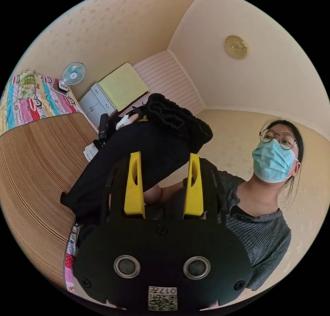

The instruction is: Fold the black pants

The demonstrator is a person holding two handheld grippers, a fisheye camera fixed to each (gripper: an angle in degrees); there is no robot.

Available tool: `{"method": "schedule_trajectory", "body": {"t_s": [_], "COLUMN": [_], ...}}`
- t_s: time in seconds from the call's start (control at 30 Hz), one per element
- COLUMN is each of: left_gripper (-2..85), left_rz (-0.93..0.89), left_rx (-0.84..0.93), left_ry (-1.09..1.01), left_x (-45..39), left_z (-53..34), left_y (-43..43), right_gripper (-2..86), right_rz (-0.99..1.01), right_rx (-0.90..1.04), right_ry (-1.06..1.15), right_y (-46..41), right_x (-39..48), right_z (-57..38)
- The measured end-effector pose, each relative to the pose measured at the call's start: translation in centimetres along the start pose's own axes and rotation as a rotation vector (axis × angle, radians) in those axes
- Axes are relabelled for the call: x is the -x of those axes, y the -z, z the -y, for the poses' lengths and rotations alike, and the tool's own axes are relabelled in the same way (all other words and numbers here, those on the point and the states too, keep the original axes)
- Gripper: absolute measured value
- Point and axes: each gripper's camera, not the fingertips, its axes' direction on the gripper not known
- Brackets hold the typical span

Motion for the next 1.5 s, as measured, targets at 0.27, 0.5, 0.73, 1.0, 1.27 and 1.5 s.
{"method": "schedule_trajectory", "body": {"t_s": [0.27,0.5,0.73,1.0,1.27,1.5], "left_gripper": [16.9,8.7,5.9,5.2,5.3,5.9], "left_rz": [-0.055,-0.173,-0.052,0.368,0.413,0.282], "left_rx": [0.05,-0.143,-0.298,-0.46,-0.321,0.043], "left_ry": [-0.084,0.041,-0.365,-0.44,-0.485,-0.637], "left_x": [-1.2,2.9,-5.6,-10.1,-11.9,-16.0], "left_z": [-1.1,-2.9,-2.5,-1.9,-0.2,1.3], "left_y": [-2.9,-1.7,5.0,4.3,0.3,5.0], "right_gripper": [5.0,5.6,7.2,15.1,15.9,3.4], "right_rz": [-0.094,-0.285,-1.3,-1.401,-1.503,-1.583], "right_rx": [0.106,0.423,0.917,0.982,1.091,1.116], "right_ry": [-0.035,-0.193,-0.257,0.034,0.147,0.561], "right_y": [-1.3,-4.7,-8.8,-14.2,-13.6,-23.2], "right_x": [-2.4,-8.6,-11.2,-7.4,-12.1,-12.6], "right_z": [-4.7,-10.1,-12.6,-21.3,-31.9,-25.6]}}
